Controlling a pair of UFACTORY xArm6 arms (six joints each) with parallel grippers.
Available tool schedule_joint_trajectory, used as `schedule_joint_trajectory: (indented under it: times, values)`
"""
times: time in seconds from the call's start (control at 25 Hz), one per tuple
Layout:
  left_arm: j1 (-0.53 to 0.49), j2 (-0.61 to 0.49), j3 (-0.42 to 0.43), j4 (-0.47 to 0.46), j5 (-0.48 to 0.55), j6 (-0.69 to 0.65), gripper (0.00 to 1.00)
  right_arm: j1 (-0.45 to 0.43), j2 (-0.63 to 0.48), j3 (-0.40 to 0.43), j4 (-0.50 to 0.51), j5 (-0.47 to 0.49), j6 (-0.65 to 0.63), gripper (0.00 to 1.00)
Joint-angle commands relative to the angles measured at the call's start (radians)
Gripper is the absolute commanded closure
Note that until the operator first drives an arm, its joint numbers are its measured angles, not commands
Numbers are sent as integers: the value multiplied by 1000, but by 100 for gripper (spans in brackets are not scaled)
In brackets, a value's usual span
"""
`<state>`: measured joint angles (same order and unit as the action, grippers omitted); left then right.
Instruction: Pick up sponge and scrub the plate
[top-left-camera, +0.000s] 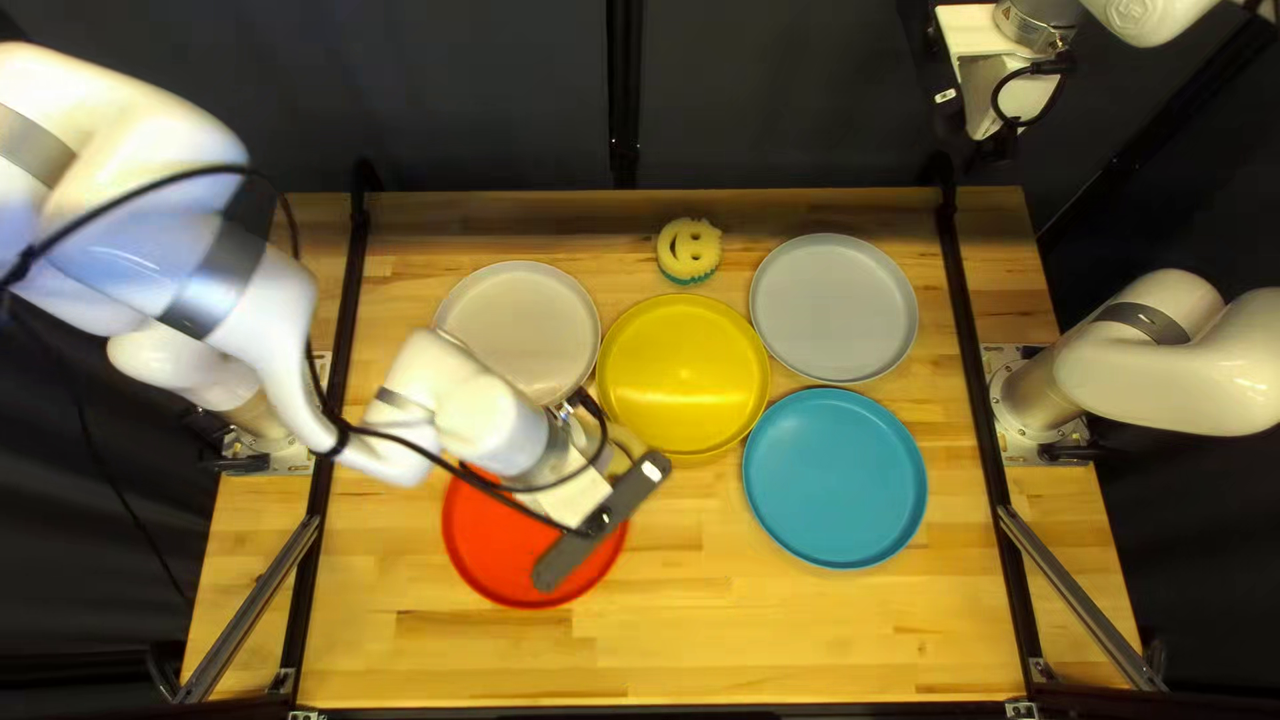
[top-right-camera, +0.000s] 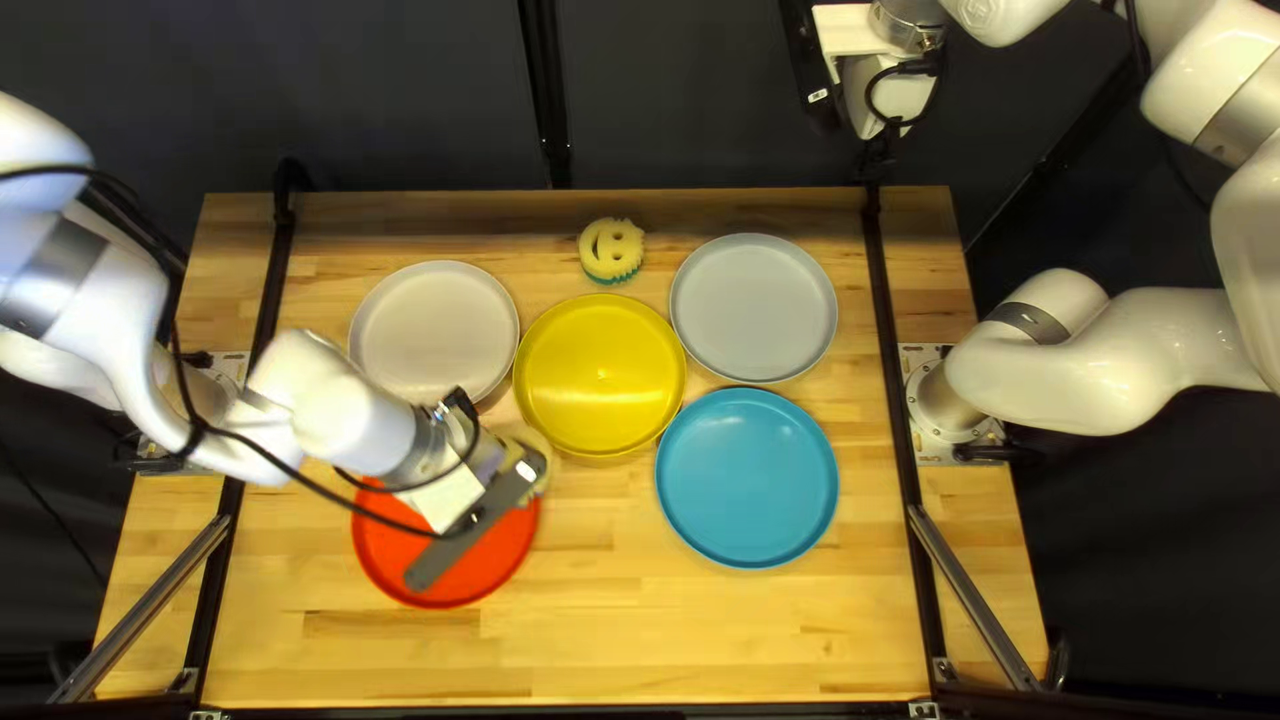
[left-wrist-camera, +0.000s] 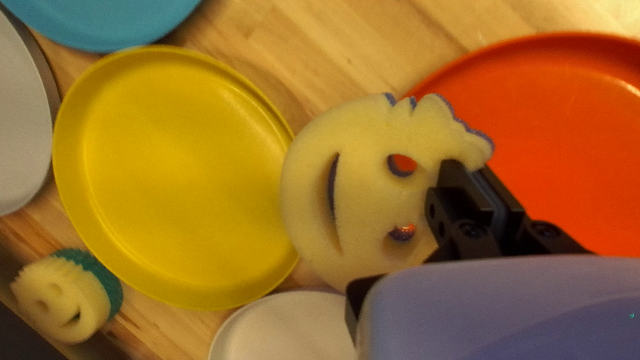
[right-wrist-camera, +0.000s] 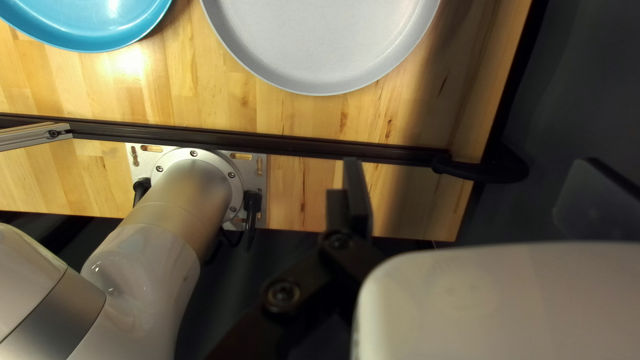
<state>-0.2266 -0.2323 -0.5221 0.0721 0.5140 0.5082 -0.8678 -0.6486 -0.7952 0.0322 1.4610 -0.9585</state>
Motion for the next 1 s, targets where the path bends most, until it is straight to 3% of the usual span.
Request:
schedule_joint_trajectory:
  times: [0.04, 0.6, 1.0]
  values:
    - [89, -74, 84, -81, 5, 113, 100, 0, 0, 0, 0, 0, 0, 0]
    - [101, -102, 97, -103, 26, 122, 100, 0, 0, 0, 0, 0, 0, 0]
    - [209, -125, 178, -100, -7, 204, 100, 0, 0, 0, 0, 0, 0, 0]
